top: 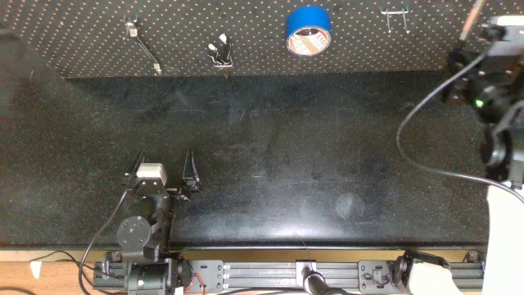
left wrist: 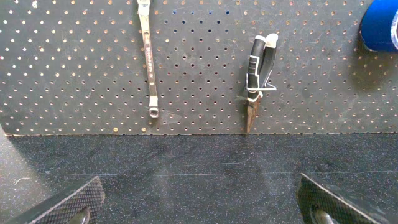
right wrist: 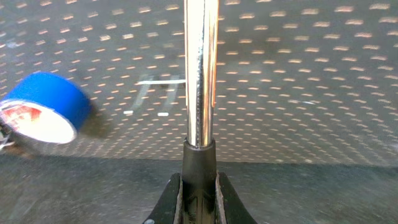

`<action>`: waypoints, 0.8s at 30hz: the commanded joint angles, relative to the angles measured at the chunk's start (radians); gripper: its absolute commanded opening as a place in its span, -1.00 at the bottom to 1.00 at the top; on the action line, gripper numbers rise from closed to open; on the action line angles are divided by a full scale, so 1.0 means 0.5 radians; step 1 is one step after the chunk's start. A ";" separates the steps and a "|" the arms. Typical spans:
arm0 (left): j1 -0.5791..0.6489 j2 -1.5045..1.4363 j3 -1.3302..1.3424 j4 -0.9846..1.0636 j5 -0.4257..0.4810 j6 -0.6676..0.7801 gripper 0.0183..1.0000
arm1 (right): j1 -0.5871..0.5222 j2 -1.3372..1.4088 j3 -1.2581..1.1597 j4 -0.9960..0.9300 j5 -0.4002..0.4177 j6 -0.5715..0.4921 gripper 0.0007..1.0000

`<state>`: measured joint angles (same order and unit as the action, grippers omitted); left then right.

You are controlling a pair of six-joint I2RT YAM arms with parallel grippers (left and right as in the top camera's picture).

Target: Place Tools Onto Pegboard

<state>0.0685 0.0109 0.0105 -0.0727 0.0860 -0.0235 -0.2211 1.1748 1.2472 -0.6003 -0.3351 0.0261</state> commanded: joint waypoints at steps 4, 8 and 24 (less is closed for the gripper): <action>-0.008 -0.014 -0.010 -0.003 -0.013 -0.011 0.99 | 0.344 -0.002 0.029 -0.005 0.283 0.118 -0.85; -0.008 -0.014 -0.010 -0.003 -0.013 -0.011 0.99 | 0.403 0.005 0.027 -0.260 0.361 0.117 -0.85; -0.008 -0.014 -0.010 -0.003 -0.013 -0.011 0.99 | 0.488 0.478 0.027 -0.131 0.387 0.097 -0.85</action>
<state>0.0685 0.0109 0.0105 -0.0727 0.0860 -0.0235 0.0154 1.3834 1.2491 -0.6842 -0.1543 0.0723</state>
